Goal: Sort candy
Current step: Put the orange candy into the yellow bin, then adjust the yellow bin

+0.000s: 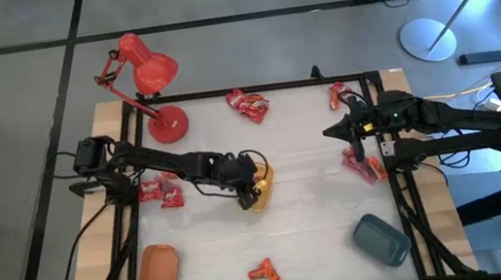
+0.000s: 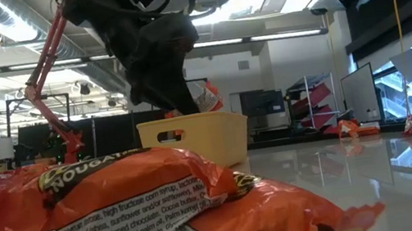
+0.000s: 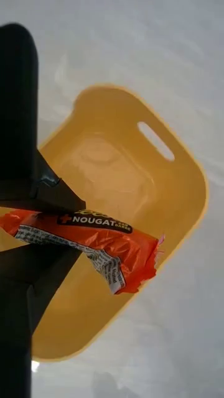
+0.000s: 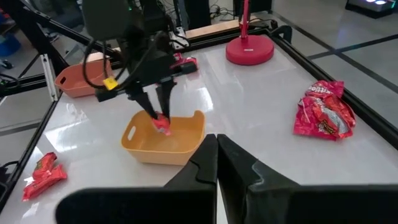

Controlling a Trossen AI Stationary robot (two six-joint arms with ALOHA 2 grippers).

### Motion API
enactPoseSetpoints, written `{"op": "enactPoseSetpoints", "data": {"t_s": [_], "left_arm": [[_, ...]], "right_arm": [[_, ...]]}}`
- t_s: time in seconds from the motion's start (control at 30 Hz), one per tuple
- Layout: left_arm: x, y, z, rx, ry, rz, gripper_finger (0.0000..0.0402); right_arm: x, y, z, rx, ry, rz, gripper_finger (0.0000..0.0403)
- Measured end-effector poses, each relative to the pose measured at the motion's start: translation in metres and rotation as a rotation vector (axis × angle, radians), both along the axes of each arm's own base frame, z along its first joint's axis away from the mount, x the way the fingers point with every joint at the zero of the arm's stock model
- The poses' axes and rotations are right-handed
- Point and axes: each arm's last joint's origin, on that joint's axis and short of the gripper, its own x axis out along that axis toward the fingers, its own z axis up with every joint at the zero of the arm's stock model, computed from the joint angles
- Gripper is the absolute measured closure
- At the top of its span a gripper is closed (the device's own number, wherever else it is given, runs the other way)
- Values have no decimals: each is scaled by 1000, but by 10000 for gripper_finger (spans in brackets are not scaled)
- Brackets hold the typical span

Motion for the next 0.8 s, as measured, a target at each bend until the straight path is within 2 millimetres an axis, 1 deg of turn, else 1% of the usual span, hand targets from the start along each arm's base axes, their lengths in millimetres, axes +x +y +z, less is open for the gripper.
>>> {"op": "enactPoseSetpoints", "data": {"t_s": [0.13,0.27,0.33,0.5,0.6,0.7,0.8], "left_arm": [[0,-2,-2,-11,8,12,331],[0,-6,-4,-2,11,-12,328],[0,-6,-5,4,19,-22,312],[1,-4,-6,20,24,-31,239],[1,-3,-6,37,24,-52,205],[1,-3,-6,56,28,-81,189],[1,-3,-6,71,33,-103,187]], "right_arm": [[0,1,0,18,-2,22,397],[0,1,0,61,-5,19,397],[0,1,0,71,-6,24,397],[0,1,0,86,-7,18,397],[0,1,0,86,-7,18,397],[0,1,0,86,-7,18,397],[0,1,0,86,-7,19,397]]}}
